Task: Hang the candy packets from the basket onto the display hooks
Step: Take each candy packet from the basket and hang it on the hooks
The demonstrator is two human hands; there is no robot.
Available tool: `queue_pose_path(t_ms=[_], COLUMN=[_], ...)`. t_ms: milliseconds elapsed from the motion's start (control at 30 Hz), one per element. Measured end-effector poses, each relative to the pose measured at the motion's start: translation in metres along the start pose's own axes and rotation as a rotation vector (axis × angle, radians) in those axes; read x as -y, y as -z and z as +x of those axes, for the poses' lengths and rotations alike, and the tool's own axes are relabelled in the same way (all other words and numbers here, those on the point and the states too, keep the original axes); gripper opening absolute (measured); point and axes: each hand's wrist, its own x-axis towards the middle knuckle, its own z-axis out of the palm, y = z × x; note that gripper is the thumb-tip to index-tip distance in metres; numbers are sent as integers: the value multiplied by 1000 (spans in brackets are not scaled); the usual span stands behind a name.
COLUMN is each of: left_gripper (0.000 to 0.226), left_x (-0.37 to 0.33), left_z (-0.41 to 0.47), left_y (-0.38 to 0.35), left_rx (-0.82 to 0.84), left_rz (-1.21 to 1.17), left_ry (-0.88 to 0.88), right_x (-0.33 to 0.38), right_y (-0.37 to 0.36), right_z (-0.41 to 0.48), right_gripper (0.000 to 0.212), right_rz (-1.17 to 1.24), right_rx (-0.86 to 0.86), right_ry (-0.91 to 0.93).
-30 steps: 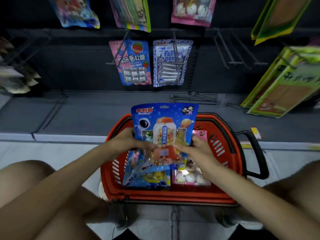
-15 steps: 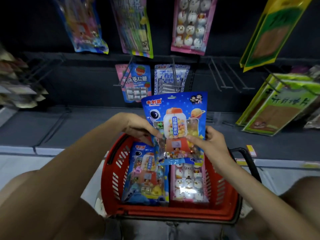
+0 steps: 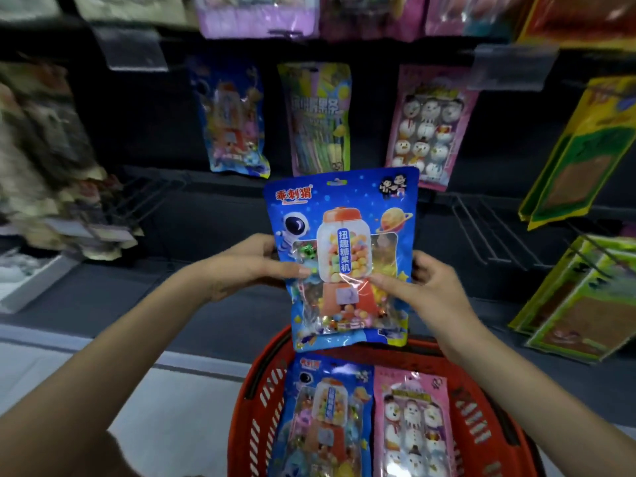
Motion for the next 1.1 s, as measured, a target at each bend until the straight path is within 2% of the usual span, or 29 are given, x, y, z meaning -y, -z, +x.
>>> queue_pose_path(t_ms=[300,500,700,767,867,967,1100], left_gripper=[38,23,9,12,29,37,52], left_x=[29,40,36,22,-1,-26,-46], left_z=[-15,-14,-15,-18,-22,-27,-21], left_y=[75,113,161,179,205,214,207], left_rx=[-356,-623,-1019,-1075,-1196,-1216,-1112], left_rz=[-332,-362,-128,-43,155,128,80], left_ry=[-148,-201,-394,-451,-473,-537,-527], right_x=[57,65,61,62,63,65,71], right_y=[-96,-164,-206,-217,-229,-237,-243], right_z=[48,75,96,101,110,119,131], right_gripper=[28,33,29,32,39,36,35], right_rz=[119,135,130,140,158,139,132], right_rx=[163,112,118,116,108,105,108], right_ry=[66,68,70,84,118,155,171])
